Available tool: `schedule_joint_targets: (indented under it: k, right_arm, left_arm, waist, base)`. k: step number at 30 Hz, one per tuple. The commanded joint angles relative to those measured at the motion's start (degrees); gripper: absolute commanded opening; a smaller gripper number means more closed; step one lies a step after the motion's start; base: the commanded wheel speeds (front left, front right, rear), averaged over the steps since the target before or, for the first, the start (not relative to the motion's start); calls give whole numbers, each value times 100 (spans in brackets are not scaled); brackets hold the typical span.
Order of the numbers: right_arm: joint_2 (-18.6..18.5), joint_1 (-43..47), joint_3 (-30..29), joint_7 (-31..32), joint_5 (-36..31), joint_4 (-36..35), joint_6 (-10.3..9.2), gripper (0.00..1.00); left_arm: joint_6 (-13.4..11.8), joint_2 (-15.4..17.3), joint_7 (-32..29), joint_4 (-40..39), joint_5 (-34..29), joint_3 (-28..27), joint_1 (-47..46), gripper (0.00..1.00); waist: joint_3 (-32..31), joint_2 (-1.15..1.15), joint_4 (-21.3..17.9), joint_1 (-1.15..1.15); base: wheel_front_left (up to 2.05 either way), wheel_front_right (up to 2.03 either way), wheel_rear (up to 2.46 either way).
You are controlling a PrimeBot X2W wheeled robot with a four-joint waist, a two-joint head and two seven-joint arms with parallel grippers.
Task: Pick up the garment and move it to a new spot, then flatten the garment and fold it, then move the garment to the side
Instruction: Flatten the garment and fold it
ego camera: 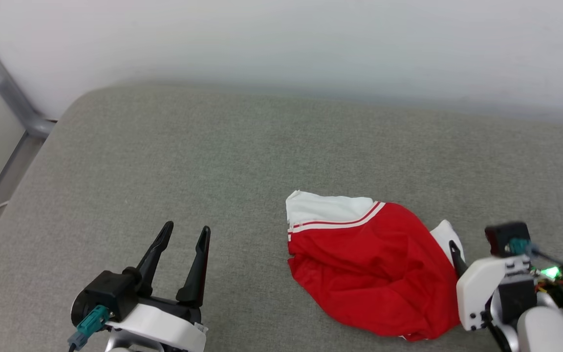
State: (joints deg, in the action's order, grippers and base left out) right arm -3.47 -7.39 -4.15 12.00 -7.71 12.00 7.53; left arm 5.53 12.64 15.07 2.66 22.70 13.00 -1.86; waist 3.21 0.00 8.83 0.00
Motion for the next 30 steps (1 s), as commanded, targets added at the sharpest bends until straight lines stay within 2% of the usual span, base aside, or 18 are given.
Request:
schedule_joint_targets:
  k: [1,6,10,15,20,21,22,23,30]
  right_arm:
    - [-186,-250,82,615,73,66,-8,100]
    - [-422,-714,189,2219,464,106,-8,100]
    - [-627,-924,286,3019,764,61,-8,100]
    - [-856,-1034,353,3528,881,111,-8,100]
    - [-913,-957,390,3600,837,340,-7,100]
    - [-911,-915,425,3606,841,401,-7,56]
    - [-910,-885,475,3580,861,461,-6,24]
    - [-916,-875,493,3541,879,508,-6,0]
    - [-1120,-974,270,3167,742,531,-10,0]
  left_arm:
    - [53,-49,15,34,-73,-33,-112,100]
    - [139,-186,15,115,-171,-86,-221,100]
    - [175,-283,15,182,-233,-71,-307,100]
    - [188,-345,15,239,-265,-40,-408,100]
    - [196,-327,15,234,-247,6,-493,100]
    - [196,-313,15,230,-232,11,-504,100]
    - [197,-309,15,227,-221,6,-518,100]
    - [197,-306,15,227,-210,-4,-532,100]
    - [198,-278,15,296,-188,-3,-541,100]
  waist:
    - [147,0,125,0]
    - [372,0,332,0]
    - [531,0,500,0]
    - [697,0,678,0]
    - [842,0,771,0]
    - [858,0,774,0]
    - [874,0,768,0]
    - [887,0,757,0]
    - [792,0,524,0]
  base:
    - [0,0,0]
    - [0,0,0]
    - [0,0,0]
    - [0,0,0]
    - [0,0,0]
    - [0,0,0]
    - [0,0,0]
    - [0,0,0]
    - [0,0,0]
